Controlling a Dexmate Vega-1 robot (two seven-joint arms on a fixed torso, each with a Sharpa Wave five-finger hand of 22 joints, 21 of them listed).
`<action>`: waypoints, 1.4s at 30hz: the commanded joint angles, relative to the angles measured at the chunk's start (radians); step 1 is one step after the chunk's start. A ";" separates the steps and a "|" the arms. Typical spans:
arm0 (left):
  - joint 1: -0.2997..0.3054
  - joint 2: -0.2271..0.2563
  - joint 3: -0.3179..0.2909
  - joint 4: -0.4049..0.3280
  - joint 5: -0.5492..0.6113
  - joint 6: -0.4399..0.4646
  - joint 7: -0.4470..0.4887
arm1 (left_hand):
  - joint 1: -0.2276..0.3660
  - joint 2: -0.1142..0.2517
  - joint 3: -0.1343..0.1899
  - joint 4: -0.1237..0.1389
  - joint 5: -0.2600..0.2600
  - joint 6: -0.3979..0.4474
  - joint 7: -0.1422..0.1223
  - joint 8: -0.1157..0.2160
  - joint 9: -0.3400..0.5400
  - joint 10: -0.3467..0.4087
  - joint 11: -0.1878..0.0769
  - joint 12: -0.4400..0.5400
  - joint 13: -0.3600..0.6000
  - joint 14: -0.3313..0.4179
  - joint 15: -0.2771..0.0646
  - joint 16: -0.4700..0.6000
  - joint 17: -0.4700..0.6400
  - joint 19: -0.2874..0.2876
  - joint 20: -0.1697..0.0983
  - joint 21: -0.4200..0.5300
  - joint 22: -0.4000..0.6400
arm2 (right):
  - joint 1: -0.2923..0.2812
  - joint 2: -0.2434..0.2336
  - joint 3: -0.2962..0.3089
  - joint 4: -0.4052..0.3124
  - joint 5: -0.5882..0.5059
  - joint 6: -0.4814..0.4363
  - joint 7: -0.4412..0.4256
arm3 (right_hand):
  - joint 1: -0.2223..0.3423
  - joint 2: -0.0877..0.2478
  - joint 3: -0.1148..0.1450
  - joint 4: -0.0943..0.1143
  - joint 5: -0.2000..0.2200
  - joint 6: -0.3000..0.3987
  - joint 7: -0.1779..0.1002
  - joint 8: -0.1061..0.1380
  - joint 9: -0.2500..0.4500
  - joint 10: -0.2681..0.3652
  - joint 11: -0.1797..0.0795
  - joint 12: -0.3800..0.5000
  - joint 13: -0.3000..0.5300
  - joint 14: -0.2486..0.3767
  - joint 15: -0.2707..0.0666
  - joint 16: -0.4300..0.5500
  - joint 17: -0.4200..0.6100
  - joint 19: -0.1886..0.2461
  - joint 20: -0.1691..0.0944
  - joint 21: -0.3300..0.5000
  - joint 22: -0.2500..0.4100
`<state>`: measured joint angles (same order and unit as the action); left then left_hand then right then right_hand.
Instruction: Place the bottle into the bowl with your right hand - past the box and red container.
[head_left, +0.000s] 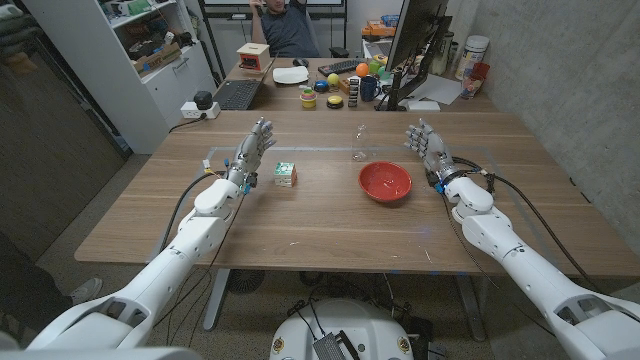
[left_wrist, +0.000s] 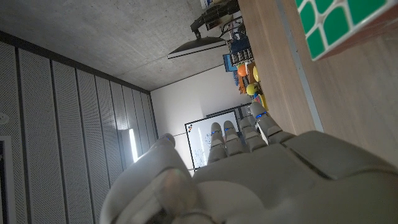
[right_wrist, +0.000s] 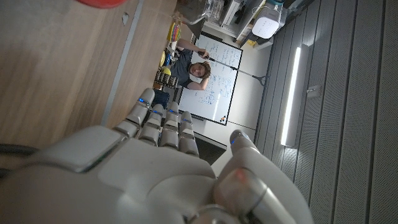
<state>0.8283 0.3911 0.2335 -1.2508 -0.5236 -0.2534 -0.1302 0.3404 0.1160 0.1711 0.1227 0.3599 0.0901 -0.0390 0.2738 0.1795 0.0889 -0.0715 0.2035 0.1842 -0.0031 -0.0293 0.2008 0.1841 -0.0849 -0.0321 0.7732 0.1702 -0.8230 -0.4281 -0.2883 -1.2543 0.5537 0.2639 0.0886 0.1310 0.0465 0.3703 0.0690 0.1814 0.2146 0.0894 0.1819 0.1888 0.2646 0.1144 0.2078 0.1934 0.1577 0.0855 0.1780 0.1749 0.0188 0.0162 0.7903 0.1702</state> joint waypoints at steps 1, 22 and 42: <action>-0.003 -0.317 -0.382 0.022 0.374 0.103 -0.253 | 0.009 0.002 0.005 0.002 0.005 0.009 0.002 0.005 0.004 0.011 0.002 0.007 0.004 0.002 -0.042 0.003 0.005 -0.005 -0.045 0.005 0.003 | -0.021 0.194 0.235 0.003 -0.283 -0.080 0.123 | 0.016 -0.006 0.005 -0.007 0.004 0.002 0.001 0.006 0.002 0.006 -0.003 0.003 0.001 0.007 -0.002 0.007 0.003 0.000 0.011 0.007 0.005; -0.057 -0.589 -0.729 -0.019 0.699 0.100 -0.493 | 0.006 0.002 0.002 0.004 0.003 0.012 0.003 -0.003 0.005 0.012 0.005 0.004 0.005 0.004 -0.042 0.000 0.005 -0.005 -0.042 -0.004 0.003 | -0.063 0.367 0.400 -0.183 -0.728 -0.166 0.185 | 0.059 -0.080 -0.016 -0.065 0.005 -0.026 0.011 0.005 0.001 -0.020 0.000 -0.001 0.002 -0.008 0.001 0.004 0.003 0.007 0.012 -0.016 0.003; -0.085 -0.637 -0.814 -0.017 0.759 0.085 -0.562 | 0.001 -0.001 -0.005 0.006 0.002 0.015 0.006 -0.013 0.005 0.012 0.009 0.002 0.005 0.005 -0.039 -0.002 0.005 -0.002 -0.038 -0.012 0.004 | -0.049 0.450 0.415 -0.219 -0.950 -0.156 0.223 | 0.082 -0.119 -0.034 -0.096 0.010 -0.034 0.036 0.007 0.001 -0.023 0.010 0.003 0.002 -0.006 -0.011 0.008 0.003 0.048 -0.006 -0.025 0.001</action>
<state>0.7591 -0.2202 -0.5342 -1.2729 0.2027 -0.1603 -0.6494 0.3403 0.1161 0.1681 0.1256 0.3600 0.0985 -0.0304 0.2621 0.1791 0.0960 -0.0679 0.2033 0.1838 -0.0031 -0.0292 0.2007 0.1838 -0.0847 -0.0320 0.7637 0.1700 -0.8879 -0.0297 0.1057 -1.4758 -0.3140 0.0943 0.2799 0.2084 -0.0604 0.3383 -0.0181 0.1851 0.1820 0.1155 0.1819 0.1859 0.2387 0.1180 0.2076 0.1930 0.1498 0.0856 0.1818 0.1746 0.0548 0.0089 0.7684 0.1699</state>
